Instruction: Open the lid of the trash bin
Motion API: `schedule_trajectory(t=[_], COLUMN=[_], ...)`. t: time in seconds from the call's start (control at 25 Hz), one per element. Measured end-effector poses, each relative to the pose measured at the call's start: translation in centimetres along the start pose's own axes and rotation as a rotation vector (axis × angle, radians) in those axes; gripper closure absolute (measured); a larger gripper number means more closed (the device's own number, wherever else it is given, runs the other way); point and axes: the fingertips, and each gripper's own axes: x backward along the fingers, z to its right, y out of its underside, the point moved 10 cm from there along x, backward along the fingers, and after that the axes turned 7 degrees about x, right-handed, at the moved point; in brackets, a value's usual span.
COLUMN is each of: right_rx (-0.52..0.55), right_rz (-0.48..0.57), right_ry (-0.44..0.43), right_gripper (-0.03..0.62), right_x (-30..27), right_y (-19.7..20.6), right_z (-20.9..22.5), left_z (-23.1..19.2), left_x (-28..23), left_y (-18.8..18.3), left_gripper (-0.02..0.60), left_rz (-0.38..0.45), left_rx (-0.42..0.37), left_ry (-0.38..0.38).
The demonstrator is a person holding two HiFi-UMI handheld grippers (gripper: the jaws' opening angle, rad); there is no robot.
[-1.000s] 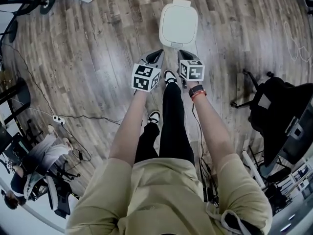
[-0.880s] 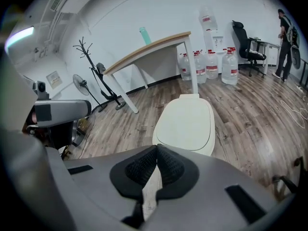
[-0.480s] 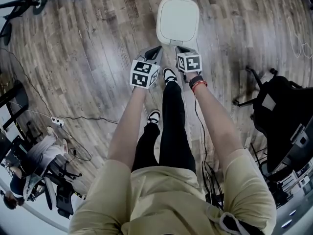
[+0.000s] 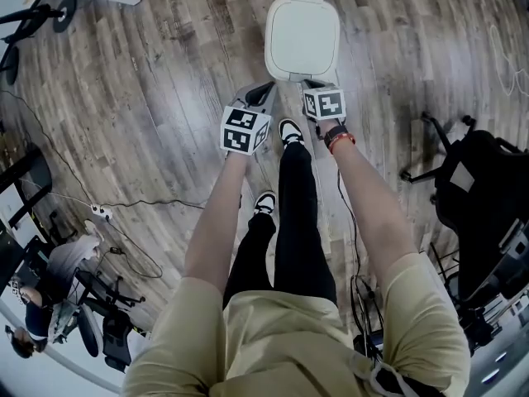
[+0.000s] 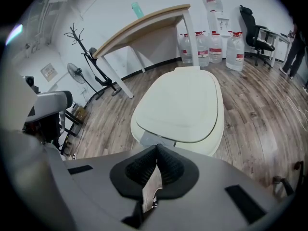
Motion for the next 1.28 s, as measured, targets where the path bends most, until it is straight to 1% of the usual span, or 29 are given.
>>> schedule_trajectory(t=[0.28,0.44,0.6,0.84,0.96,1.12,1.28], right_rx=[0.021,0.020,-0.002,0.025,0.029,0.036,0.081], right_rz=[-0.002,-0.011,-0.004,-0.012,-0.028,-0.054,-0.080], right_ry=[-0.022,-0.012,-0.008,-0.007,-0.008,-0.030,-0.030], right_gripper=[0.594,0.592,0.588,0.583,0.583,0.583,0.583], right_x=[-0.8,-0.9,-1.1,-1.4,-1.5,-1.8,-2.0], right_y=[0.4,0.4,0.6,0.7,0.6,0.3,0.1], right_z=[0.4,0.3,0.5,0.8,1.0,0.9,0.7], left_z=[-0.3,-0.2,-0.3,-0.8,-1.0,-1.8,-2.5], left_x=[-1.3,-1.4,-1.3,-1.5,-1.6,-1.0,-0.4], left_y=[0.8,1.0,1.3,1.6,1.8,2.0,2.0], left_gripper=[0.560,0.560,0.560,0.560,0.560,0.560,0.560], left_rz=[-0.013,-0.023,-0.048,-0.063,-0.071,-0.075,-0.076], left_rx=[0.014,0.015,0.005,0.018,0.023,0.034,0.045], left_ry=[0.000,0.005,-0.002,-0.009,-0.001,-0.021,-0.034])
